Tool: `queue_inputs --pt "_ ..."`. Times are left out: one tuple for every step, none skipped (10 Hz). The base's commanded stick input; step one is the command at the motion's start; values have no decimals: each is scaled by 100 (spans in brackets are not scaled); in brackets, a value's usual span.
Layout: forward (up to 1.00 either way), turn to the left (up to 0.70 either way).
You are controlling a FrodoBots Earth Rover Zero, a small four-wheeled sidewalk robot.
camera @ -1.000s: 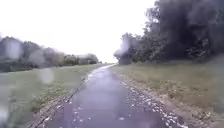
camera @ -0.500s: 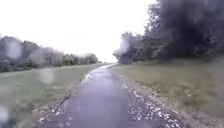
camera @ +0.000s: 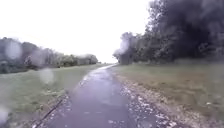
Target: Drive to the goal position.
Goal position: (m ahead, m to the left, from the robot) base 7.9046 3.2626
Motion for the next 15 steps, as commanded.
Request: queue_inputs --pt "70 0" --pt "70 0" --pt "70 0" --pt "70 0" --pt "70 0" --pt "70 0" --pt "70 8" --pt "70 26" --pt "70 11" --pt "70 0" --pt "70 0" --pt "70 0" --pt "70 0" --pt "70 0" --pt "70 0"
